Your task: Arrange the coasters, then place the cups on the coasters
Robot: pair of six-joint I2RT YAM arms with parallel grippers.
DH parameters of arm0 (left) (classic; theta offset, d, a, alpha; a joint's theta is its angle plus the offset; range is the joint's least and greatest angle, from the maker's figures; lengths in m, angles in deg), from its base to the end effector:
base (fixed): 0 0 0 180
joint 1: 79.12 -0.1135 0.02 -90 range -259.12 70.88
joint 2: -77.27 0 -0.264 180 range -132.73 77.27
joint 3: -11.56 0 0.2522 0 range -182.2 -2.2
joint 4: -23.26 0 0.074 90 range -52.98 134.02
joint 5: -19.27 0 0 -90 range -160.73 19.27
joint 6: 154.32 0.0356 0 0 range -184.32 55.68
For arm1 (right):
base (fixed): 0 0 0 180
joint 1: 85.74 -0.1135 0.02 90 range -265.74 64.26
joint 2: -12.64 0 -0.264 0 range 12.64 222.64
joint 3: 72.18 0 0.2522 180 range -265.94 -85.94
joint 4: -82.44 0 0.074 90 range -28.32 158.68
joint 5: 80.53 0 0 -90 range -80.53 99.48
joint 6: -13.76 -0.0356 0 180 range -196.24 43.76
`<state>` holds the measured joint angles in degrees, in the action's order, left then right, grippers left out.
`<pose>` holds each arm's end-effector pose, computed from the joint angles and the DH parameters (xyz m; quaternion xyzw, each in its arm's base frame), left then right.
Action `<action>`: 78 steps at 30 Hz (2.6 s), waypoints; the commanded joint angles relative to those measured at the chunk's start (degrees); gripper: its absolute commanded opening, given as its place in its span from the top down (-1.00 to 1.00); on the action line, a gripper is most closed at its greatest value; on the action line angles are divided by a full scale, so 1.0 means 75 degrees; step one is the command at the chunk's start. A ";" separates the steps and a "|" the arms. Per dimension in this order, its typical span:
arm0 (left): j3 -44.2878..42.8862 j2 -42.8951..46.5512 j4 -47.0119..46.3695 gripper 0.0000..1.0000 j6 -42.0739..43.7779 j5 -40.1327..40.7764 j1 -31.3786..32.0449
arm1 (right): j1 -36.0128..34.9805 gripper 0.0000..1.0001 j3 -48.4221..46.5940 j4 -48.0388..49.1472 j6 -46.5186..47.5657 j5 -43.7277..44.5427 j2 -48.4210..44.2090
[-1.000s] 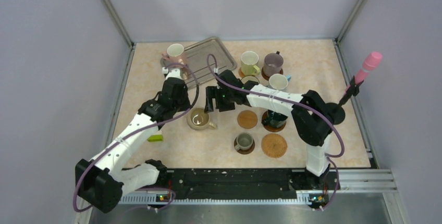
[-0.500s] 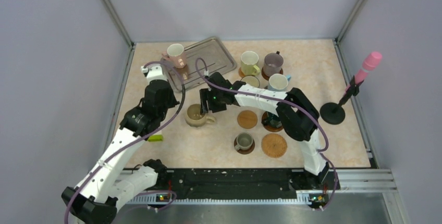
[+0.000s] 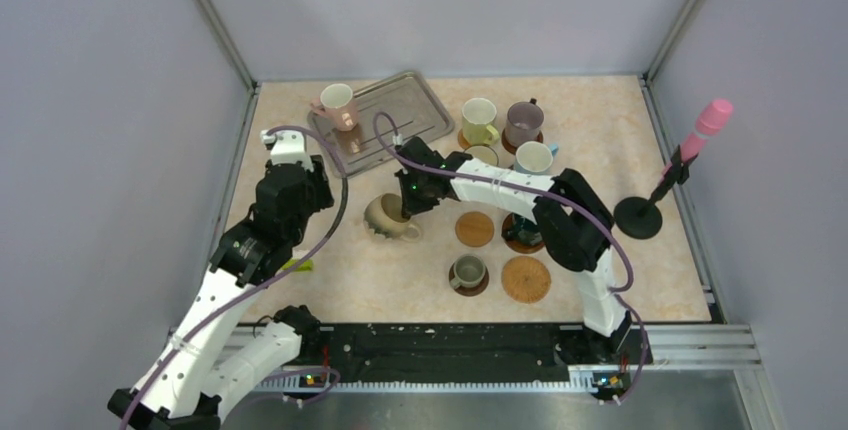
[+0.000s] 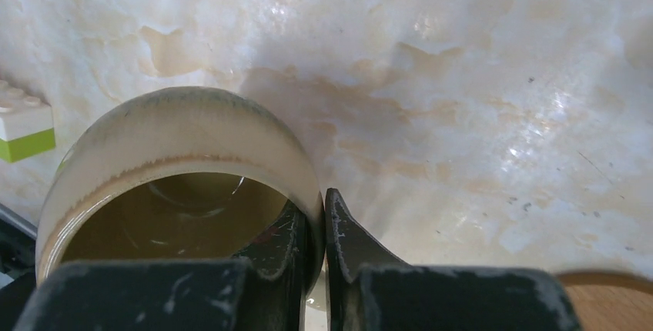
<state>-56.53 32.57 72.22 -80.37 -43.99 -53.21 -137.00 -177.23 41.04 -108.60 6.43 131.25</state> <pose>0.1502 -0.0552 0.3537 -0.0521 0.8307 -0.0030 0.5543 0.2829 0.3557 0.1964 -0.1644 0.9390 0.2195 0.2074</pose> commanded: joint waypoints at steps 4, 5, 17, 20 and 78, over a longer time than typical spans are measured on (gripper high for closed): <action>0.0482 0.0549 -0.0517 -0.45 0.0402 -0.0023 -0.0026 | 0.0235 1.00 -0.0619 -0.0225 0.0177 0.0313 -0.1755; 0.0530 0.0536 -0.0522 -0.66 0.0370 -0.0044 -0.0032 | 0.0259 1.00 -0.0583 -0.0302 0.0194 0.0363 -0.2030; 0.1036 0.0622 -0.0677 -0.97 0.0399 -0.0416 -0.0022 | 0.0513 1.00 0.0816 -0.2142 0.0250 0.1786 -0.5004; 0.1054 0.0653 -0.0697 -0.97 0.0409 -0.0436 -0.0026 | 0.0517 1.00 0.1192 -0.2905 -0.0006 0.2088 -0.5709; 0.1142 0.0949 -0.0776 -0.98 0.0437 -0.0555 0.0000 | 0.0282 0.98 0.5975 -0.5094 -0.3217 0.3786 -0.7374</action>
<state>-47.87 39.15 69.53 -77.66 -47.79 -53.21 -134.38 -131.33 1.31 -132.01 32.28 75.51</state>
